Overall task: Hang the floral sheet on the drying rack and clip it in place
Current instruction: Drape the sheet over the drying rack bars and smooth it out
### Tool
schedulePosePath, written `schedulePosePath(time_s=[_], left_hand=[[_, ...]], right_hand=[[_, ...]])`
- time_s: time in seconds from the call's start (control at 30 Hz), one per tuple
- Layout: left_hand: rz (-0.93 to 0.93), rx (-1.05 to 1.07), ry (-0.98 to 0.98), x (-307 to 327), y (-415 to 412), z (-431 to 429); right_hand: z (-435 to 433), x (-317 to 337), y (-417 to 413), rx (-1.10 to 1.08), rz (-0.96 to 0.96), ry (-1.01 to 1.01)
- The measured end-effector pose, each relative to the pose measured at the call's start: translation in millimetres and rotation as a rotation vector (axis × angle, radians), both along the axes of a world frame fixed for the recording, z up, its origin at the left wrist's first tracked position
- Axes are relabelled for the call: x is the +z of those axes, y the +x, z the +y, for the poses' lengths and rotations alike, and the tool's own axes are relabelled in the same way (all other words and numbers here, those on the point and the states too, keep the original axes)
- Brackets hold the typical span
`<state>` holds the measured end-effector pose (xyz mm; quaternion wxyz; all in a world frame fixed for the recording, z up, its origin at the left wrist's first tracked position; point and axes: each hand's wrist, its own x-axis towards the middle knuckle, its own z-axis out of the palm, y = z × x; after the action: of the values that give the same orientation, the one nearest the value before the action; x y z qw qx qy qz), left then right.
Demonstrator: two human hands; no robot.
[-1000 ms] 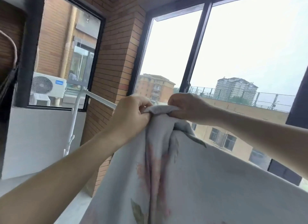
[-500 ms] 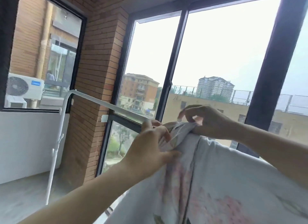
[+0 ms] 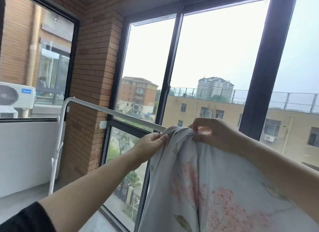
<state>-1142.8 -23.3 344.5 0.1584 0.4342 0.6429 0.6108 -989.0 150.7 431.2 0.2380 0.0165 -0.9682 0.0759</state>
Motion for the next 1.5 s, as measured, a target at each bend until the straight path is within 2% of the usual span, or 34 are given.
schedulePosePath(time_s=[0.13, 0.3, 0.43, 0.47, 0.53, 0.6, 0.73, 0.9, 1.07, 1.1, 1.17, 1.3, 1.37, 1.43, 1.5], left_hand=[[-0.025, 0.146, 0.154, 11.8, -10.6, 9.1], [0.093, 0.290, 0.274, 62.9, -11.7, 15.1], [0.032, 0.402, 0.340, 78.6, -40.4, 15.9], [0.060, 0.431, 0.307, 74.7, -50.3, 14.3], [0.189, 0.445, 0.122, 58.4, -58.4, 10.0], [0.208, 0.388, -0.009, 40.9, -57.0, 6.6], [0.263, 0.445, -0.114, 38.6, -57.6, -3.2], [0.064, 0.219, -0.126, 41.5, -59.7, -9.3], [0.085, 0.220, -0.302, 57.7, -68.7, -21.6], [0.081, 0.178, -0.306, 61.2, -68.2, -22.2], [0.039, 0.112, -0.194, 65.1, -69.4, -17.8], [-0.035, 0.328, 0.183, 78.2, -107.2, -13.3], [0.091, 0.393, 0.163, 84.3, -131.0, -18.8], [0.270, 0.386, -0.003, 78.4, -143.8, -22.2], [0.282, 0.371, -0.101, 61.6, -151.6, -25.3]], right_hand=[[6.3, -5.3, 6.1, 0.029, 0.063, -0.116], [2.4, -7.9, 15.2, -0.054, -0.004, -0.021], [4.3, -6.4, 22.9, -0.119, -0.050, -0.021], [6.0, -6.4, 23.4, -0.135, -0.055, -0.020], [6.1, -6.1, 21.2, -0.150, -0.067, -0.013], [4.9, -2.8, 14.7, -0.155, -0.112, 0.016], [-11.9, 13.1, 2.0, -0.225, -0.260, 0.090], [-40.5, 13.6, -28.5, -0.245, -0.160, 0.123], [-41.3, -9.3, -53.2, -0.204, -0.183, 0.118], [-40.4, -10.1, -53.6, -0.199, -0.174, 0.113], [-38.3, -10.9, -51.2, -0.196, -0.169, 0.117], [-30.5, -11.2, -39.4, -0.223, -0.198, 0.082], [-27.3, -11.1, -36.4, -0.238, -0.204, 0.074], [-26.1, -12.0, -40.0, -0.246, -0.184, 0.048], [-26.7, -11.5, -47.3, -0.252, -0.166, 0.004]])
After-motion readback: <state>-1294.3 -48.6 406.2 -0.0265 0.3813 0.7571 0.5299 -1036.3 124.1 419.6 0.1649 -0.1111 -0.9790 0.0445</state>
